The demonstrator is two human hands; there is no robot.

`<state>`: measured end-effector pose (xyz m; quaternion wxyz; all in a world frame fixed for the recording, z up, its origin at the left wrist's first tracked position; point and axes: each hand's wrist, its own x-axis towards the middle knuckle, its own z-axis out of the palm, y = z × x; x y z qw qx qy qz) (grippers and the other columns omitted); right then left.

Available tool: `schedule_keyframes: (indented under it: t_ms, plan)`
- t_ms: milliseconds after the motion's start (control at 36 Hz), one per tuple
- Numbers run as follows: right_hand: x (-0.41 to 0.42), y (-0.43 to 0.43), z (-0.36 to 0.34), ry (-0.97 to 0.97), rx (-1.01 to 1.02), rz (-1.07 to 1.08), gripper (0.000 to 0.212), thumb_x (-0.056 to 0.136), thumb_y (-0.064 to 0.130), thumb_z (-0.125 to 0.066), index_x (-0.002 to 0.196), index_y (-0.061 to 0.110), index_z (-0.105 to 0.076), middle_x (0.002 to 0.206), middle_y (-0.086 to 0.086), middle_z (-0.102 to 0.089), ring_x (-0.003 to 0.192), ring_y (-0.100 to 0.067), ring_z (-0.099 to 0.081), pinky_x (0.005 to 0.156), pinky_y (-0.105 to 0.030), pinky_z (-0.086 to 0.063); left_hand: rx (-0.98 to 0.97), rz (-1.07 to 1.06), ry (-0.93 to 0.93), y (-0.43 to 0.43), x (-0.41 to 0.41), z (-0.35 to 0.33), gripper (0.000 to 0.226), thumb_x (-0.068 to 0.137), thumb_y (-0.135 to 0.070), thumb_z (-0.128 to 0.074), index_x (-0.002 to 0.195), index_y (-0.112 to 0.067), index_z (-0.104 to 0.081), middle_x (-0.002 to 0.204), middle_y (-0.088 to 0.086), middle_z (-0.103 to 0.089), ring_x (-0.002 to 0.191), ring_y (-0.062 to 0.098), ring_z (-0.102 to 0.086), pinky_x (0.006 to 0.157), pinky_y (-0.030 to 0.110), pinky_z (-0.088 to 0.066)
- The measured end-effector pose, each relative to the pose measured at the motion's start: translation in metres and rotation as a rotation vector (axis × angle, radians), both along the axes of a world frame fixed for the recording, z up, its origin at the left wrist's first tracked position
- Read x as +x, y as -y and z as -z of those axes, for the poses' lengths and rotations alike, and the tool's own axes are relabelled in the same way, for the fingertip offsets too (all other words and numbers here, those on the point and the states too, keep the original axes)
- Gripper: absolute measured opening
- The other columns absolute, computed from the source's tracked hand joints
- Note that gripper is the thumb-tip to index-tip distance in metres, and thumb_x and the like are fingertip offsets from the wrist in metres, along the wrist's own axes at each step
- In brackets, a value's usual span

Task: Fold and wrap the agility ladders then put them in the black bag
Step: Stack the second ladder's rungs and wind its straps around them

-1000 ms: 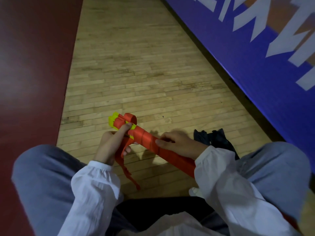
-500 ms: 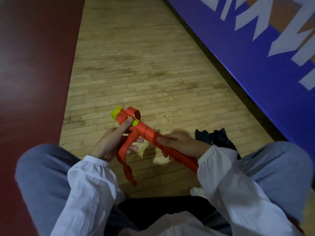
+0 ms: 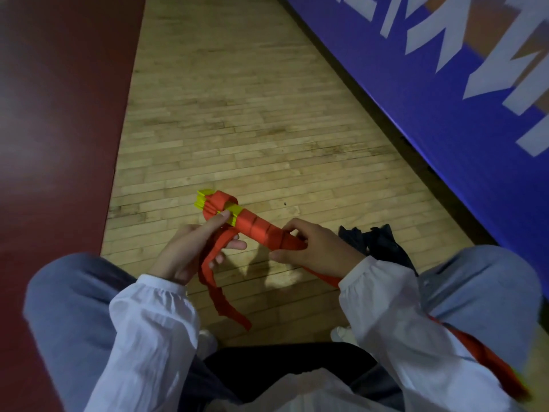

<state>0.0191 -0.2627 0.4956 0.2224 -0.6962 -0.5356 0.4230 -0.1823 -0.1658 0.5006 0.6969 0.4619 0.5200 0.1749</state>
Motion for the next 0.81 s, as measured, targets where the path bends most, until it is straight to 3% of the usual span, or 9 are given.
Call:
schedule_keyframes:
  t_ms: [250, 389, 500, 556, 639, 806]
  plan:
    - [0.001, 0.002, 0.005, 0.070, -0.008, -0.065, 0.063, 0.066, 0.054, -0.080, 0.116, 0.030, -0.050, 0.101, 0.005, -0.061, 0.090, -0.016, -0.063, 0.085, -0.040, -0.053, 0.027, -0.150, -0.038, 0.003, 0.006, 0.011, 0.037, 0.089, -0.033, -0.062, 0.075, 0.000, -0.067, 0.074, 0.019, -0.073, 0.032, 0.012, -0.039, 0.033, 0.014, -0.031]
    - [0.010, -0.002, 0.006, -0.035, -0.162, -0.127, 0.079, 0.058, 0.074, -0.069, 0.121, 0.033, -0.049, 0.115, 0.004, -0.060, 0.100, -0.017, -0.063, 0.091, -0.043, -0.053, 0.047, -0.165, -0.070, 0.003, 0.005, 0.015, 0.033, 0.089, -0.025, -0.060, 0.070, 0.001, -0.066, 0.073, 0.021, -0.072, 0.030, 0.012, -0.036, 0.033, 0.013, -0.030]
    - [0.014, -0.004, 0.011, -0.113, -0.237, -0.076, 0.054, 0.065, 0.073, -0.057, 0.101, 0.032, -0.059, 0.103, 0.005, -0.066, 0.097, -0.019, -0.066, 0.092, -0.041, -0.053, 0.058, -0.157, -0.081, 0.005, 0.003, 0.018, 0.033, 0.090, -0.023, -0.059, 0.069, 0.002, -0.065, 0.069, 0.018, -0.072, 0.029, 0.011, -0.037, 0.032, 0.013, -0.030]
    - [0.015, -0.003, 0.015, -0.241, -0.299, -0.047, 0.041, 0.074, 0.066, -0.062, 0.096, 0.032, -0.061, 0.088, 0.004, -0.070, 0.084, -0.023, -0.069, 0.075, -0.035, -0.057, 0.062, -0.147, -0.096, 0.005, 0.002, 0.019, 0.035, 0.090, -0.023, -0.059, 0.067, 0.003, -0.065, 0.068, 0.017, -0.072, 0.028, 0.011, -0.037, 0.031, 0.014, -0.031]
    - [0.015, 0.001, 0.015, -0.456, -0.396, -0.043, 0.018, 0.091, 0.035, -0.061, 0.103, 0.022, -0.058, 0.078, -0.004, -0.070, 0.065, -0.022, -0.068, 0.054, -0.027, -0.055, 0.060, -0.124, -0.110, 0.006, 0.000, 0.019, 0.036, 0.091, -0.023, -0.058, 0.068, 0.003, -0.066, 0.066, 0.015, -0.072, 0.028, 0.011, -0.039, 0.031, 0.014, -0.033]
    - [0.015, -0.001, 0.016, -0.505, -0.317, -0.016, 0.017, 0.087, 0.020, -0.068, 0.098, 0.013, -0.058, 0.078, -0.009, -0.071, 0.066, -0.029, -0.068, 0.054, -0.029, -0.056, 0.005, -0.075, -0.040, 0.007, -0.003, 0.018, 0.035, 0.095, -0.022, -0.054, 0.076, 0.005, -0.066, 0.070, 0.012, -0.073, 0.033, 0.010, -0.046, 0.033, 0.015, -0.038]
